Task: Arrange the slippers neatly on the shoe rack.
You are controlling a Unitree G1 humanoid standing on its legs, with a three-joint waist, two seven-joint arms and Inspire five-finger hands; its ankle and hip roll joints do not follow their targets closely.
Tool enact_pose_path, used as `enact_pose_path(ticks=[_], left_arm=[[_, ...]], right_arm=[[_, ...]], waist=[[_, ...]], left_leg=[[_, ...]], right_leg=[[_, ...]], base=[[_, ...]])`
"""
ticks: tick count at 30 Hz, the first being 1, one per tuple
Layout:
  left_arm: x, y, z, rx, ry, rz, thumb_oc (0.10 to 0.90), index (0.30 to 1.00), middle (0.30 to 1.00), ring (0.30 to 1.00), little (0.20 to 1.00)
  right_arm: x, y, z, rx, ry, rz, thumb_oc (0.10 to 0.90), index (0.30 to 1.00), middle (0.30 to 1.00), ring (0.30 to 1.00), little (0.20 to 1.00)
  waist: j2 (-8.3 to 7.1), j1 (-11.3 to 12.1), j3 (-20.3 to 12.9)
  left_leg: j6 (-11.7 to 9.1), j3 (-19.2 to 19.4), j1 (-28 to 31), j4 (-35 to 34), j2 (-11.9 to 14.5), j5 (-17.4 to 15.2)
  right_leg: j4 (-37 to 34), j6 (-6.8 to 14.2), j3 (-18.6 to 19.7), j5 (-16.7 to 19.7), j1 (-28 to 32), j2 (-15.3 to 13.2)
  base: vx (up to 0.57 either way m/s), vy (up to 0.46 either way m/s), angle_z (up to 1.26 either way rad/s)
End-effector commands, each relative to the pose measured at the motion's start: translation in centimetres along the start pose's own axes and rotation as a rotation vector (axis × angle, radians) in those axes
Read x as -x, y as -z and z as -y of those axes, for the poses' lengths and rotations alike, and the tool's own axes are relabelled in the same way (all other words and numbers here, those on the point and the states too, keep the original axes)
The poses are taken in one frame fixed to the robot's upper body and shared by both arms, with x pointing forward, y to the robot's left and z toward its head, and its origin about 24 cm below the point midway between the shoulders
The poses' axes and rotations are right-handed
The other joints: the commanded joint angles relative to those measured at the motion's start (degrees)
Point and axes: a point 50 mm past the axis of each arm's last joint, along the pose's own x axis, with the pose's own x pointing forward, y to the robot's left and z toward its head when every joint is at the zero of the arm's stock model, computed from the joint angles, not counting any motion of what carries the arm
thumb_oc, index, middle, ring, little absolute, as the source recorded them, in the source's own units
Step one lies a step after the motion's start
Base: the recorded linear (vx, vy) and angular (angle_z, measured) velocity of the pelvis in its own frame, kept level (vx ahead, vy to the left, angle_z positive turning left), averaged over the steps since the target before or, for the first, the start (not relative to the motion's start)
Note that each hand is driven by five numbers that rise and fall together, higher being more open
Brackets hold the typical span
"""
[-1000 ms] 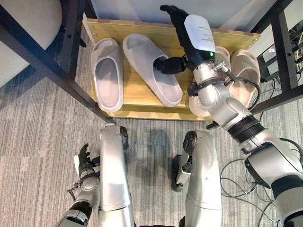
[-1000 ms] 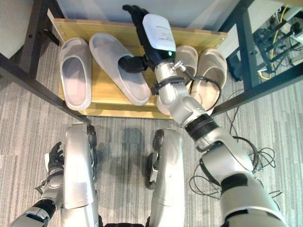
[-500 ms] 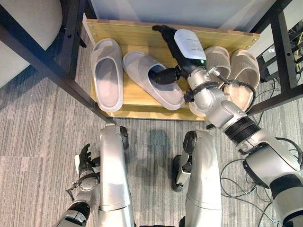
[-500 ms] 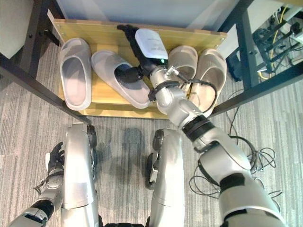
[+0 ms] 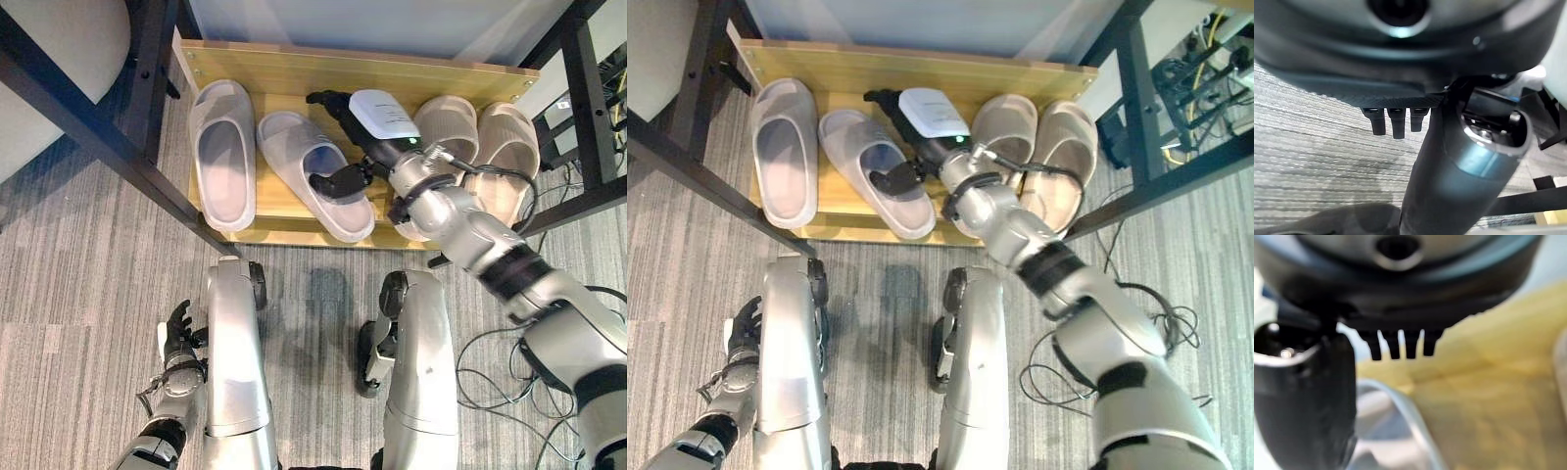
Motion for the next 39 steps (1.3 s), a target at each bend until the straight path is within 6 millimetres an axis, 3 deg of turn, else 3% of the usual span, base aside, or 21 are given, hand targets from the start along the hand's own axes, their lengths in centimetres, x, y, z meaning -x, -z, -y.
enact_pose_path(ticks=[1, 8, 15, 19, 26, 39], left_arm=[[1.0, -0.2, 2.3, -0.044, 0.112, 0.064, 0.800, 0.900, 0.900, 0.900, 0.900], [0.9, -0.4, 2.2, -0.062, 0.094, 0.079, 0.800, 0.900, 0.900, 0.900, 0.900], [1.1, -0.1, 2.0, -0.094, 0.078, 0.086, 0.800, 0.900, 0.900, 0.900, 0.900], [1.4, 0.4, 1.8, -0.107, 0.066, 0.080, 0.800, 0.900, 0.900, 0.900, 0.900], [1.8, 1.1, 1.7, -0.136, 0.058, 0.075, 0.800, 0.900, 0.900, 0.900, 0.900], [2.3, 2.0, 1.9, -0.169, 0.050, 0.048, 0.800, 0.900, 0.900, 0.900, 0.900]], right_arm=[[-0.8, -3.3, 6.6, 0.037, 0.263, 0.199, 0.800, 0.900, 0.900, 0.900, 0.900], [0.3, -4.7, 8.6, 0.144, 0.396, 0.282, 0.800, 0.900, 0.900, 0.900, 0.900], [2.8, -5.8, 8.6, 0.146, 0.497, 0.349, 0.800, 0.900, 0.900, 0.900, 0.900], [5.2, -7.3, 6.8, 0.109, 0.499, 0.400, 0.800, 0.900, 0.900, 0.900, 0.900], [8.1, -7.9, 4.0, 0.059, 0.457, 0.388, 0.800, 0.900, 0.900, 0.900, 0.900], [9.9, -9.7, 0.8, -0.146, 0.357, 0.398, 0.800, 0.900, 0.900, 0.900, 0.900]], waist=[[2.06, 1.80, -1.66], [1.99, 1.50, -1.66], [1.33, 1.04, -1.66], [1.01, 0.24, -1.66], [1.01, -0.53, -1.66], [1.31, -1.70, -1.66]], left_leg=[[4.72, -1.92, 1.53, -0.21, -3.09, -6.95], [4.70, -1.75, 1.53, -0.18, -3.05, -6.97], [4.54, -1.29, 1.53, -0.56, -3.14, -6.63], [4.59, -1.03, 1.53, -1.14, -3.32, -6.63], [4.82, -0.86, 1.53, -1.25, -3.38, -6.87], [4.81, -1.01, 1.53, -0.91, -3.58, -6.81]], right_leg=[[-1.68, -5.00, 2.10, -1.47, -1.25, -0.36], [-1.11, -5.11, 2.41, -1.71, -1.25, -0.41], [-1.00, -5.37, 2.49, -1.95, -1.25, -0.43], [-1.18, -5.57, 2.64, -2.13, -1.25, -0.16], [-1.71, -5.40, 2.72, -2.24, -1.25, 0.07], [-1.91, -5.38, 3.07, -2.63, -1.25, 0.25]], base=[[0.00, 0.000, 0.00], [0.00, -0.002, -0.01], [0.00, 0.000, 0.00], [0.00, 0.000, 0.00], [0.00, 0.000, 0.00], [0.00, 0.000, 0.00]])
